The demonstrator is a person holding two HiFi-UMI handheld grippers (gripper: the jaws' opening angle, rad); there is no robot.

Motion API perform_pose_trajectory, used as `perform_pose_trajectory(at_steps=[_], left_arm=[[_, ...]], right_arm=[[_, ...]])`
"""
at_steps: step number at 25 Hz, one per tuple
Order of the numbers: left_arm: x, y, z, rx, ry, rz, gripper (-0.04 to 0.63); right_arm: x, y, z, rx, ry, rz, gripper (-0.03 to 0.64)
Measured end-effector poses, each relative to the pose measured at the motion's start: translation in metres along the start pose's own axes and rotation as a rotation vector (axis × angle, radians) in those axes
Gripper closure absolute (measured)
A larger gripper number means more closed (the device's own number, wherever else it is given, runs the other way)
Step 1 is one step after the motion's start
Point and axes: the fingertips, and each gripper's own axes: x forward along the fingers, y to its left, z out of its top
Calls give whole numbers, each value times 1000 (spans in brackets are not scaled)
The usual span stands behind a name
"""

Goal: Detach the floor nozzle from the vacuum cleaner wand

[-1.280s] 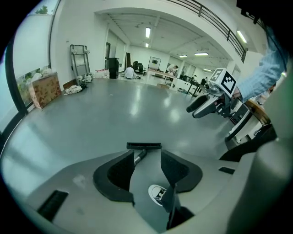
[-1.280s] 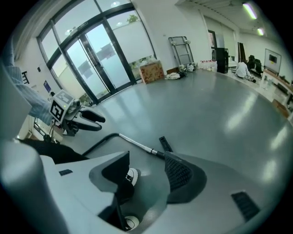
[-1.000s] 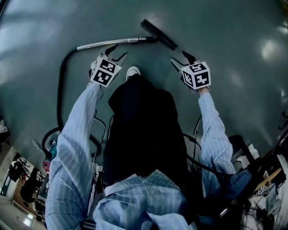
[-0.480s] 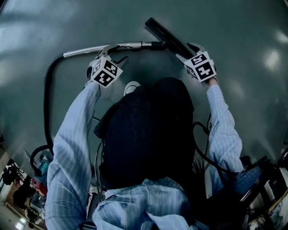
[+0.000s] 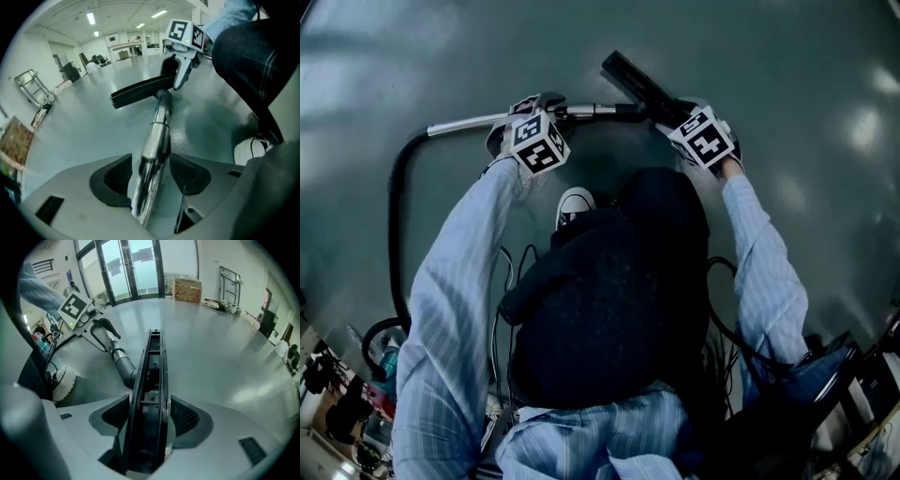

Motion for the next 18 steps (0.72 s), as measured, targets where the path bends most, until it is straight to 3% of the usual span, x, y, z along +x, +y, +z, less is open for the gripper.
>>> perform_pose_trajectory(at_steps=[2, 4, 8, 10, 18], left_arm=[[12, -4, -8, 103, 66, -26, 368], [18, -6, -14, 160, 106, -48, 368], [14, -4, -9, 71, 67, -95, 370], [14, -3, -8, 42, 40, -97, 370], [12, 0, -16, 75, 92, -145, 399]], right_arm=[[8, 0, -2, -25, 25, 2, 347], [15, 2, -2, -34, 36, 3, 348], [25, -4, -4, -17, 69, -68, 350], [26, -6, -7, -1, 87, -88, 396], [22, -4, -3, -6, 70, -86, 400]])
